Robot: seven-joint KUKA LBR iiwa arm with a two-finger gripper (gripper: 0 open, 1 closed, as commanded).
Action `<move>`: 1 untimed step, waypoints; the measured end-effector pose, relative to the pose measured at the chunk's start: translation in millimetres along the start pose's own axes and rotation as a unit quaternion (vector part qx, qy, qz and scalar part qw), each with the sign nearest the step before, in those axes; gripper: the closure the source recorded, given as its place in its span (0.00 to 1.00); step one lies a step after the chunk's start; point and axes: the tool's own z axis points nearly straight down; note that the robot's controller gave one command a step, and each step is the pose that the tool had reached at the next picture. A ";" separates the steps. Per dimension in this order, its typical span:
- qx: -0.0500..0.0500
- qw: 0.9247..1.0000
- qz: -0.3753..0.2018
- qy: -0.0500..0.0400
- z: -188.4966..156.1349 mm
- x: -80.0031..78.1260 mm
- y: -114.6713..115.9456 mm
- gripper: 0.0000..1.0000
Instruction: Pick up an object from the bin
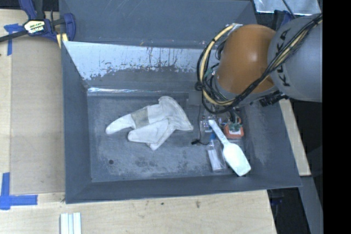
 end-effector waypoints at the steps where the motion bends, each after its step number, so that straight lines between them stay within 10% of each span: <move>1: 0.000 1.000 0.000 -0.004 -4.7 -1.4 0.0 0.00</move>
Offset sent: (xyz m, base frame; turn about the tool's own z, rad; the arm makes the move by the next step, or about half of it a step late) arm -0.0145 0.0852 -0.0604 -0.1552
